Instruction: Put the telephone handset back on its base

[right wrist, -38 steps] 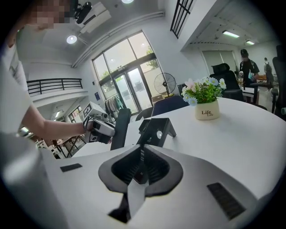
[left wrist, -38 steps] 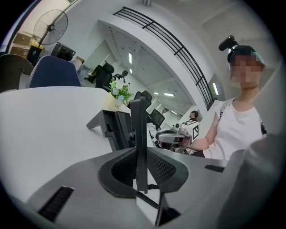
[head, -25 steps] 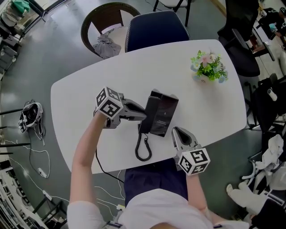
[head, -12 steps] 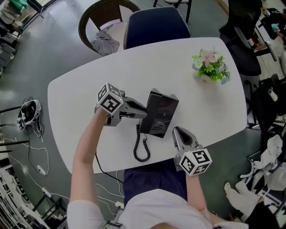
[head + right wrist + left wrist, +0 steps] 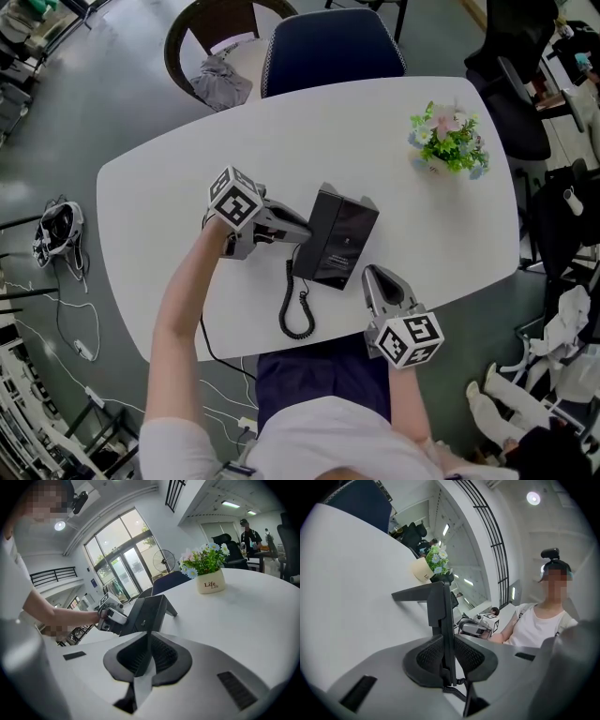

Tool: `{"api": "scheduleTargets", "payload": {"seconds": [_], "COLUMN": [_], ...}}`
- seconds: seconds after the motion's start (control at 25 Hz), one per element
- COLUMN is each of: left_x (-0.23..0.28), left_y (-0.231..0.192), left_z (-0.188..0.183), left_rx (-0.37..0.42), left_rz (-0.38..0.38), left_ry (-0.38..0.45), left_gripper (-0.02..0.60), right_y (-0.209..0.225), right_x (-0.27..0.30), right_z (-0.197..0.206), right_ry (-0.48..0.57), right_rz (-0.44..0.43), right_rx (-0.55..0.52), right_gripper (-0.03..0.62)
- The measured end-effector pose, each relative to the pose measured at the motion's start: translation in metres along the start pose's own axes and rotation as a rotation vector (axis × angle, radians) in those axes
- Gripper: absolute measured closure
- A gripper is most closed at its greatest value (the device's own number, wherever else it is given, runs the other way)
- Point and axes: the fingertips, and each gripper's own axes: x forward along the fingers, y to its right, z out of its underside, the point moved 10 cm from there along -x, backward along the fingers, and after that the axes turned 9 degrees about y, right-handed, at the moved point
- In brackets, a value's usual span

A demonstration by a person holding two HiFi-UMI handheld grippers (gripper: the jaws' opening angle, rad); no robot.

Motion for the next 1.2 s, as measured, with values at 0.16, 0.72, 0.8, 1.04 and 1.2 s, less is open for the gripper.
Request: {"api": "scheduleTargets", "payload": {"seconds": [0.16, 0.72, 0.8, 1.04, 1.2], "left_x": [-0.001, -0.009, -0.010, -0.014, -0.017], "left_y": [-0.005, 0.011, 0.019, 0.056, 0.080], "left_z": [0.002, 0.016, 0.023, 0.052, 0.076], "left_rx": [-0.057, 0.020, 0.039, 0.093, 0.103], "left_rz": [0.005, -0.284, -0.348, -0.505, -0.583], "left_ry": [0.026, 0.173, 0.232, 0.493, 0.704], "left_gripper": [0.486, 0.400, 0.405, 0.428, 0.434], "right_y": [0.000, -0.002, -0.004, -0.011, -0.019], "right_x": [0.001, -0.001, -0.003, -0.007, -0.010], "right_z": [0.001, -0.008, -0.011, -0.019, -0.024], "right_ry": [-0.004, 0.029, 0.038, 0.076, 0.106], "right_rz": [0.000, -0.044, -0.059, -0.112, -0.153], "right_rx": [-0.001, -0.034, -0.044, -0.045, -0.059], "right_gripper": [0.548, 0.548, 0.548, 0.548, 0.548]}}
